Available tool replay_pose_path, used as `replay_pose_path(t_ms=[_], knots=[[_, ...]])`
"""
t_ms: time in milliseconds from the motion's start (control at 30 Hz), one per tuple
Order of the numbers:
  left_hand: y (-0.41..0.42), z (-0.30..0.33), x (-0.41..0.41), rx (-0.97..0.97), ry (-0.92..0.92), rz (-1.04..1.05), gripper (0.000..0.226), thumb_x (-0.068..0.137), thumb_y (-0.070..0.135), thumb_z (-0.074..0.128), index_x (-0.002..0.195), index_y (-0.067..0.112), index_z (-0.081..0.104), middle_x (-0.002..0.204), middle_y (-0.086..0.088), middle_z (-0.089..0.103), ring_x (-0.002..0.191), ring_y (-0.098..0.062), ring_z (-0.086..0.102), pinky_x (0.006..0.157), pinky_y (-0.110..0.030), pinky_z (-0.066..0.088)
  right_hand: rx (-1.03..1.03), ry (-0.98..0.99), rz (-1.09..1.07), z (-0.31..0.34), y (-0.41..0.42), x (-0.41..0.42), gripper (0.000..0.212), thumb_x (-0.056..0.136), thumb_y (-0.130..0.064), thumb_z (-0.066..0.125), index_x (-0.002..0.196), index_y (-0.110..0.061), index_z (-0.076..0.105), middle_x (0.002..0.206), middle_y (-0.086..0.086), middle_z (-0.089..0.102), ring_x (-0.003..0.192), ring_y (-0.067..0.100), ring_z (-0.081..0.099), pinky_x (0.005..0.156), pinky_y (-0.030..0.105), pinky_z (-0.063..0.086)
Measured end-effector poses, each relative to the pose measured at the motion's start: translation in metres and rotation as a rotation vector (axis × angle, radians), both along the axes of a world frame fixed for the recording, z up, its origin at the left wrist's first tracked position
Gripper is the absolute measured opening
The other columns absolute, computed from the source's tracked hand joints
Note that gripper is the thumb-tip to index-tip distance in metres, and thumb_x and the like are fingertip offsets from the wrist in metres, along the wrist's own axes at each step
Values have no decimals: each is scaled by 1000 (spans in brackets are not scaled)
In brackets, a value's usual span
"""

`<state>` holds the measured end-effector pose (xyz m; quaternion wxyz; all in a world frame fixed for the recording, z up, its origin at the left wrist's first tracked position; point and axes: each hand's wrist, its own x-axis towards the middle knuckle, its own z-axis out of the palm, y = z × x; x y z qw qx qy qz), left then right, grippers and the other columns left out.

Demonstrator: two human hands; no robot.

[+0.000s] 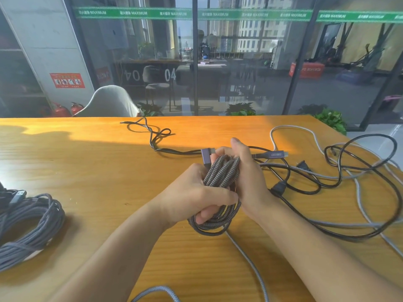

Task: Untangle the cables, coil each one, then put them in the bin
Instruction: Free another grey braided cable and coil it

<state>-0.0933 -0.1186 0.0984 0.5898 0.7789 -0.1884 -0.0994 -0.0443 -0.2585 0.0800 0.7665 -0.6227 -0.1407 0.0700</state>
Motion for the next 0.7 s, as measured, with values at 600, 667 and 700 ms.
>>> replay_pose_path(t_ms=[600,667,700], knots=[[-13,-12,5,-132,-295,399,39,84,33,81,113,19,61,70,10,73,57,-5,64,55,-18,47,-28,126,-213,0,-4,4,73,96,-77,43,91,-13,77,99,11,79,98,27,76,102,55,54],[-16,-17,4,-92,-353,422,52,85,38,76,130,26,52,77,14,75,61,-3,65,59,-15,48,-72,94,-231,-3,-6,6,71,94,-81,40,89,-21,77,101,10,79,101,29,75,103,56,53],[-19,-18,4,-79,-375,419,53,87,38,74,134,28,51,77,16,74,62,-2,65,59,-13,47,-91,67,-219,-3,-7,5,70,94,-82,36,92,-23,75,102,8,79,102,28,74,104,57,52]])
